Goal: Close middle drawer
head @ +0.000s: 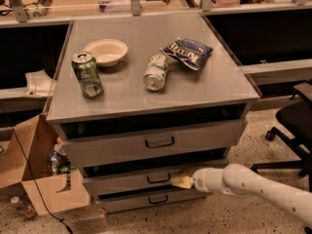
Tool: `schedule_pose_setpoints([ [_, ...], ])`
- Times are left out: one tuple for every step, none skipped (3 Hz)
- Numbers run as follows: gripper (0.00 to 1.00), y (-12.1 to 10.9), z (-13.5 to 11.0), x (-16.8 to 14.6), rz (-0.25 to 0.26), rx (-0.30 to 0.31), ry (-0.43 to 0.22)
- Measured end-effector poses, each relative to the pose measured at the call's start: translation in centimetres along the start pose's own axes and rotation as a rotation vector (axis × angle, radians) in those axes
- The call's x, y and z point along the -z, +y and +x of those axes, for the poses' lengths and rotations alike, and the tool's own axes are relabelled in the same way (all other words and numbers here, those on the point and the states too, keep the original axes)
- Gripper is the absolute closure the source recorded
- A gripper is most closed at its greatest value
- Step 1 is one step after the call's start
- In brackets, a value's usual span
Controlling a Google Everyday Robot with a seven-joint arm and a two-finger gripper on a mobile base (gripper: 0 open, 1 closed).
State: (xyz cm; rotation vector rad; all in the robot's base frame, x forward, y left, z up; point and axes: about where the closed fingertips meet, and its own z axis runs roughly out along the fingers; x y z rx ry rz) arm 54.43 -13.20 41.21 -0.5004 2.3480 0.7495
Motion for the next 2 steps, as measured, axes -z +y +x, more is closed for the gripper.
schedule_pose_setpoints([
  [0.0, 0.01, 0.0, -0.01, 0.0, 0.0, 0.0],
  [0.0, 0.01, 0.0, -0.01, 0.0, 0.0, 0.0],
])
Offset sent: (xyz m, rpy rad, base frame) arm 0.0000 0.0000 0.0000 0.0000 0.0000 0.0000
